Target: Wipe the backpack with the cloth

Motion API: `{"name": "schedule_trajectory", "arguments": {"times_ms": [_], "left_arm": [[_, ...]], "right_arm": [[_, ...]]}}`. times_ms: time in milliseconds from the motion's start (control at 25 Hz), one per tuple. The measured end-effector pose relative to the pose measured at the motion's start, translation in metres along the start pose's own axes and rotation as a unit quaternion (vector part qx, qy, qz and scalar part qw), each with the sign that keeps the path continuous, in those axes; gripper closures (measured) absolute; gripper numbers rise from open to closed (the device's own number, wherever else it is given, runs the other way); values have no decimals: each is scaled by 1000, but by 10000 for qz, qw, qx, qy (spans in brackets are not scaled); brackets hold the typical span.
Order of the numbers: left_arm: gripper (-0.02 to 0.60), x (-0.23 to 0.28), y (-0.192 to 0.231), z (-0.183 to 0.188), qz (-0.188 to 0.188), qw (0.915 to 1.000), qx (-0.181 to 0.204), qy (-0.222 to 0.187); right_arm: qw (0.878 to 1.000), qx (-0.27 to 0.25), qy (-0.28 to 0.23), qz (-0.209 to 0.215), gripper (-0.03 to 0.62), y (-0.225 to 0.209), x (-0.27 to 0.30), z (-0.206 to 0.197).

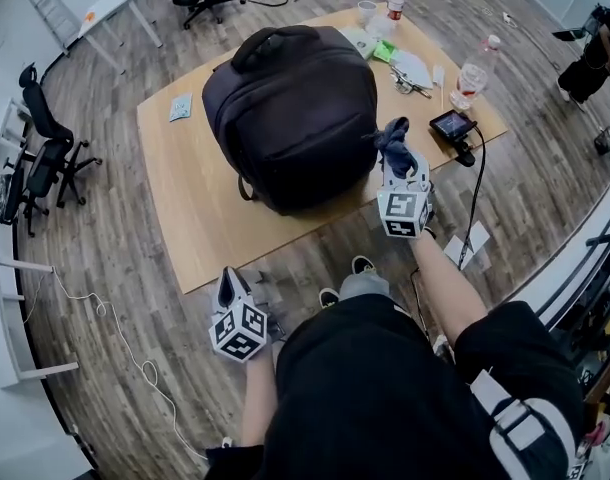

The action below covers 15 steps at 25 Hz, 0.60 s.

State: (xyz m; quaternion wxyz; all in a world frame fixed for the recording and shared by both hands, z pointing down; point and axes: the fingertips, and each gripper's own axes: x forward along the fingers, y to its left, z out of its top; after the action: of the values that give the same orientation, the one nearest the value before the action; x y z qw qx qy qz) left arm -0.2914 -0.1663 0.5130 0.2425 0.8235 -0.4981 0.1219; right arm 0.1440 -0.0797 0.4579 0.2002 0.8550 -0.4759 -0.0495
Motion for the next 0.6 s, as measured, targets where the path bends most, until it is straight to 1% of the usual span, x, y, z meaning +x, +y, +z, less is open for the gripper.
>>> {"name": "schedule_trajectory", "arguments": {"times_ms": [40,80,120,200,240,280,400,600], "left_arm": [[566,0,-5,1,-21,10000,18,-12],[567,0,-11,2,-51,10000,38,-29],[567,0,-18,2,-87,9999,61,-46],[568,3,-32,5,-158,9998,107,-74],[568,7,-41,6,-190,9997,123,-77],[567,11,-50,7,-226,9996,136,-71],[566,27,-91,10,-418,9989,202,-41],[566,59,-175,15,-797,9964,287,82]], "right_arm": [[9978,560,292,-187,522,-21,9,-14],[9945,939,422,-177,522,-31,15,-21],[9938,1034,412,5,522,-31,19,-21],[9950,786,229,570,522,-14,27,-13],[9935,756,146,841,522,-4,31,-10],[9907,842,94,1064,522,2,35,-9],[9813,1138,71,1552,522,9,38,-12],[9673,996,14,2332,522,14,36,-10]]}}
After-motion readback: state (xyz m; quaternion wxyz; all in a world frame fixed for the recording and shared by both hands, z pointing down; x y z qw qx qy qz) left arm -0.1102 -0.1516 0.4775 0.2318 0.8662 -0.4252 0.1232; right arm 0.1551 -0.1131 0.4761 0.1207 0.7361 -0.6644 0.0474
